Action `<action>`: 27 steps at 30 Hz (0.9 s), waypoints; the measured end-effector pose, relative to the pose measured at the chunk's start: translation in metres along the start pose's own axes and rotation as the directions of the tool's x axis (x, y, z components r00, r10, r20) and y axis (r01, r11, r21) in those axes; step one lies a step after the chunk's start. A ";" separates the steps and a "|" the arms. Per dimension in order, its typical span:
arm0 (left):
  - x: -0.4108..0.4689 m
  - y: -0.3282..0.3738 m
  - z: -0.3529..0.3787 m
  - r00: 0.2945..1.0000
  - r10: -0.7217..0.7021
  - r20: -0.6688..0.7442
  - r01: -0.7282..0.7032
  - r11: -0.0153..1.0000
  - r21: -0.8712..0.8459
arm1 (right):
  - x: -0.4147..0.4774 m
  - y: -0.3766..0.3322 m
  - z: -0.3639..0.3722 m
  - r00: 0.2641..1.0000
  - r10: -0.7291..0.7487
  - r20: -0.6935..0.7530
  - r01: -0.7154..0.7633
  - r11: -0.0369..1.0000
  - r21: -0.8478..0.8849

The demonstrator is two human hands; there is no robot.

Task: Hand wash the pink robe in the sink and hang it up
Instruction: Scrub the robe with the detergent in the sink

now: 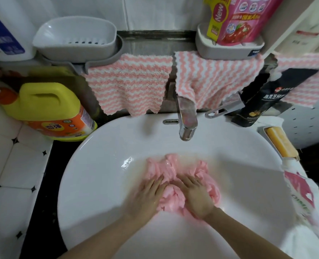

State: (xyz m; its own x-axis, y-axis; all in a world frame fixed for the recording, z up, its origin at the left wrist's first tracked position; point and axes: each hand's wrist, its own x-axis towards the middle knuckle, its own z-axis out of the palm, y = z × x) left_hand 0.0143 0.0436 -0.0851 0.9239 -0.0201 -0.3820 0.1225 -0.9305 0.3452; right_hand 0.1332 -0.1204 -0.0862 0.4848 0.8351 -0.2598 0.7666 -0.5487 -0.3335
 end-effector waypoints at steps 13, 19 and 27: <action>0.026 0.011 -0.071 0.900 -0.382 0.210 0.185 -0.101 -0.978 | 0.030 0.042 -0.089 0.934 0.134 0.331 -0.356 0.435 0.827; 0.023 0.001 -0.025 0.910 -0.377 -0.175 0.363 0.925 -0.109 | 0.015 0.013 -0.027 0.976 0.217 -0.001 -0.210 0.945 0.251; 0.037 0.000 0.014 0.883 -0.056 -0.466 0.088 0.995 0.047 | 0.022 -0.001 0.021 0.970 0.150 -0.194 -0.170 0.981 -0.090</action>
State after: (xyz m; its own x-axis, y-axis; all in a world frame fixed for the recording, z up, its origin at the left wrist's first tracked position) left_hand 0.0436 0.0381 -0.1113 0.9778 0.2053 0.0430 0.1865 -0.9448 0.2694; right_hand 0.1343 -0.1020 -0.1103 0.6666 0.7346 -0.1264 0.7079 -0.6770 -0.2012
